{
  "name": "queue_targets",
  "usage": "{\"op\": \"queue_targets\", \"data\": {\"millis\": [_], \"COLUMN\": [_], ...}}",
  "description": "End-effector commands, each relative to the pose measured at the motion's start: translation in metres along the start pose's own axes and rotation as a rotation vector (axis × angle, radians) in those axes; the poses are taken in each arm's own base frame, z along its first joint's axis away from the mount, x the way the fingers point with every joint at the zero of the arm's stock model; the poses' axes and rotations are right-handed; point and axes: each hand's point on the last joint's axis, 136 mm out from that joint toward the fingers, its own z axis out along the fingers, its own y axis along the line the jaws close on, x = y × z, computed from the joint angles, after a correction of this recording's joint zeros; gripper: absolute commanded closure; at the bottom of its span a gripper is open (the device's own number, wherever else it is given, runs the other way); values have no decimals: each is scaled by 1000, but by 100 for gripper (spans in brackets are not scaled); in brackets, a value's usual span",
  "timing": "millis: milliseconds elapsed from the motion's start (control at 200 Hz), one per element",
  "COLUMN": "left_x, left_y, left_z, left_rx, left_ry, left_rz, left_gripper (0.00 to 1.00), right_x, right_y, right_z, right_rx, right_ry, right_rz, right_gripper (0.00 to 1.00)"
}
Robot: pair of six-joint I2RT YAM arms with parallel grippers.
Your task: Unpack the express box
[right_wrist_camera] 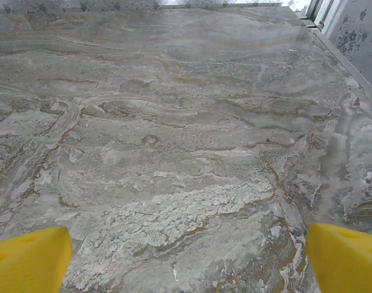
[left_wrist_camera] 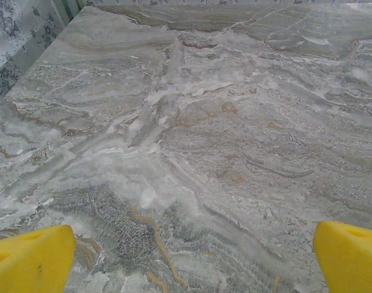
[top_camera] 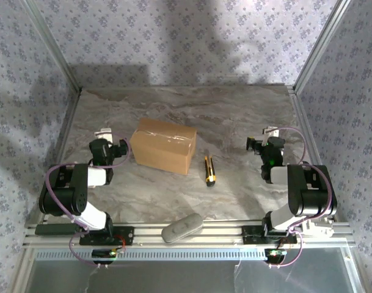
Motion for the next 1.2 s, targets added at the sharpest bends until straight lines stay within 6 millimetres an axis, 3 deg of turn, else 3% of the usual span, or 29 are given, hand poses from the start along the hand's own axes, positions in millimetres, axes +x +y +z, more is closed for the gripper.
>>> {"op": "queue_targets", "data": {"millis": [0,1099,1199], "left_x": [-12,-12,-14], "left_y": [-1,-2,3], "left_z": [2,2,1], "left_rx": [12,16,-14], "left_ry": [-33,-33,-42], "left_rz": [1,-1,-4], "left_gripper": [0,0,12], "right_x": [0,0,0], "right_y": [1,1,1], "right_z": [1,1,1], "right_rx": [-7,-8,-7], "right_ry": [-8,-7,-8], "right_rz": [-17,-16,-17], "right_gripper": [0,0,0]}}
